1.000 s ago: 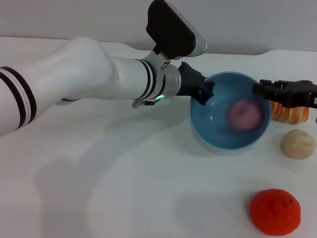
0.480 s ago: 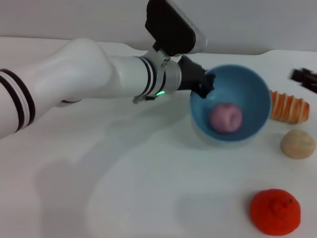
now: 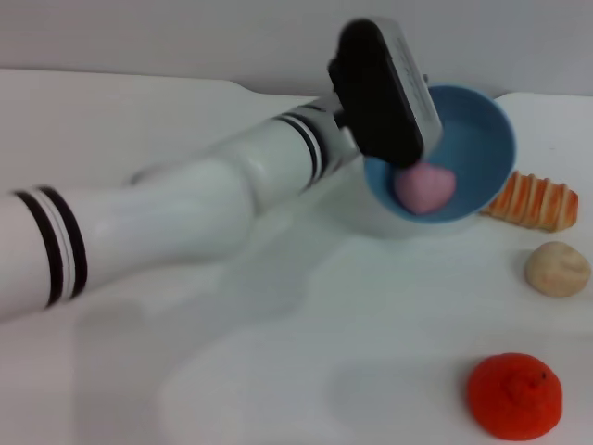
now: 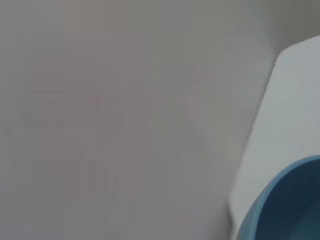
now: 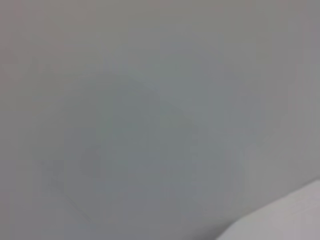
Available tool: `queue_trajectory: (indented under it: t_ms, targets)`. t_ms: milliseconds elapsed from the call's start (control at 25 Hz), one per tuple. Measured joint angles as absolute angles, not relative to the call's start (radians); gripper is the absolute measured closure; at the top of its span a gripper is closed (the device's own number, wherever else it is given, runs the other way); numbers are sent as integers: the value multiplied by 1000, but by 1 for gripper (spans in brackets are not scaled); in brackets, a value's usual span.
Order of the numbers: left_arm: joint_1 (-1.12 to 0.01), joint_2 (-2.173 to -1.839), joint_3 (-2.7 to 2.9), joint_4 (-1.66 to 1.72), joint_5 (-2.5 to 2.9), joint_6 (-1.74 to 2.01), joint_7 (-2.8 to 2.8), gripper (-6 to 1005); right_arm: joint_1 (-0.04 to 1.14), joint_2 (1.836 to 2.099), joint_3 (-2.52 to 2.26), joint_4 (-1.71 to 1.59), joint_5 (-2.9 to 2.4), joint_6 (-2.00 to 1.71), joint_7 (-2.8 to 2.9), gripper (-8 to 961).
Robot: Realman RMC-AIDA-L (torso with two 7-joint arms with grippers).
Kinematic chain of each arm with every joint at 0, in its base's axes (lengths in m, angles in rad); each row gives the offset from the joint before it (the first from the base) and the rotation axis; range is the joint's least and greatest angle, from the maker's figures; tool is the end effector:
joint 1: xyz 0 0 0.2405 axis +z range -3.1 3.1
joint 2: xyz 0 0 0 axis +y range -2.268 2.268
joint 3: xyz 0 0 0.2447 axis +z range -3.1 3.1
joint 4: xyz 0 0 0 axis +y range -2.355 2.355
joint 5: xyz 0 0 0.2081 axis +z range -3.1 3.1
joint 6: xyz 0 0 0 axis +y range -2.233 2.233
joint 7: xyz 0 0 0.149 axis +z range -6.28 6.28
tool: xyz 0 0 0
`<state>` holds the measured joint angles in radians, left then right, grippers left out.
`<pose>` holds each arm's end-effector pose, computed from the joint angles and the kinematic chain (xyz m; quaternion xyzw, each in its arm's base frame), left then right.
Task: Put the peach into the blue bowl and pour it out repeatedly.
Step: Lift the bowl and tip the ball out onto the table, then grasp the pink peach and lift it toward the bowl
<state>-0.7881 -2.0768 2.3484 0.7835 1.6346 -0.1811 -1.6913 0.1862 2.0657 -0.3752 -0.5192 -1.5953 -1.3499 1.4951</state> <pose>-0.1110 0.3924 -0.1370 -0.9022 0.1117 -0.0284 0.4157 0.3867 0.2538 0.0726 -0.6551 0.4901 0.4039 0.4094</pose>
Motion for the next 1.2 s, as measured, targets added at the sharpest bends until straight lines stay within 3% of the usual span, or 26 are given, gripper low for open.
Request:
queue_trajectory:
  t_ms: [480, 1000, 1080, 1200]
  targets:
    - [-631, -2078, 2608, 881, 1987, -576, -1496, 1000, 218, 2066, -347, -469, -1600, -1349, 1462, 559]
    - [-599, -2078, 2611, 890, 1939, -616, -1449, 1001, 238, 2066, -351, -462, -1608, -1348, 1456, 560]
    - [-605, -2078, 2570, 903, 1873, -594, -1505, 1001, 240, 2064, -354, -462, -1640, -1356, 1471, 560]
    - [-618, -2078, 2427, 922, 1742, -435, -1599, 1001, 269, 2039, -374, -473, -1805, -1383, 1582, 559]
